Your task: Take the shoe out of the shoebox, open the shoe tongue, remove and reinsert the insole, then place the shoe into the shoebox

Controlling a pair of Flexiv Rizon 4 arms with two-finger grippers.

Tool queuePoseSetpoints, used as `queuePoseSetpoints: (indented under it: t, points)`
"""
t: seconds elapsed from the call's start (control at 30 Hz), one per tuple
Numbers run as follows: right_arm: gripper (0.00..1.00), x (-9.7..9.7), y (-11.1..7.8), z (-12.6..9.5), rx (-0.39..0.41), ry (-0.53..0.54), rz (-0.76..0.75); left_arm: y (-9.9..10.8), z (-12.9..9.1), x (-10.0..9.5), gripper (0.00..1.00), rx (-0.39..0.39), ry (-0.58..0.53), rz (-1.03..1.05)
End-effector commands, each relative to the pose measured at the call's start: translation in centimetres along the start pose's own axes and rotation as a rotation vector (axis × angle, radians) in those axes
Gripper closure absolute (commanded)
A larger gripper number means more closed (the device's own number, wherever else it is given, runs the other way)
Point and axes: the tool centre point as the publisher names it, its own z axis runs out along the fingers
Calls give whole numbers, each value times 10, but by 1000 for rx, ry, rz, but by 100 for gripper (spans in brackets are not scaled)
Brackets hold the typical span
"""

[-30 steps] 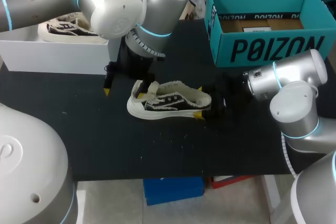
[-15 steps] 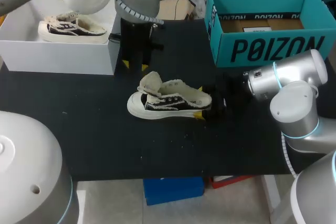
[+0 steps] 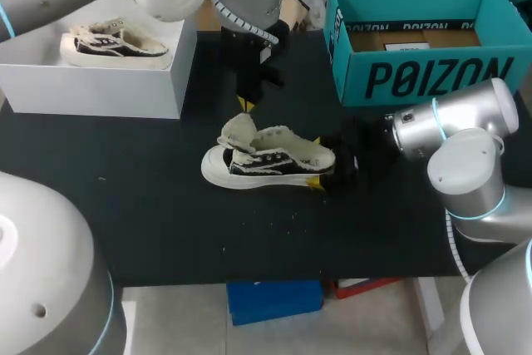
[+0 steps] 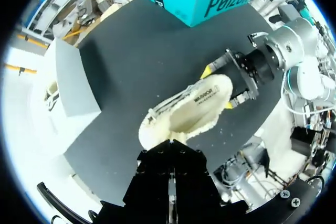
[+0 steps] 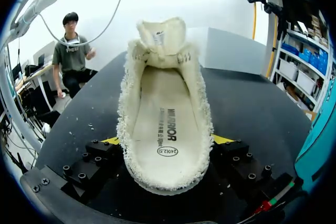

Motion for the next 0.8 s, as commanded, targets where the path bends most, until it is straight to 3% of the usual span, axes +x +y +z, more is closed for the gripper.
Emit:
queuePoseSetpoints:
  t: [0.03,0.43,0.6,0.8]
  points:
    - [100,-1,-3,2,1,-2,2,-11,1,-3,100,-149,88,453]
    - [100,-1,-3,2,1,-2,2,-12,4,-3,100,-143,86,463]
    - [100,-1,-3,2,1,-2,2,-20,8,1,100,3,143,556]
    - [100,-1,-3,2,1,-2,2,-28,17,10,100,80,195,585]
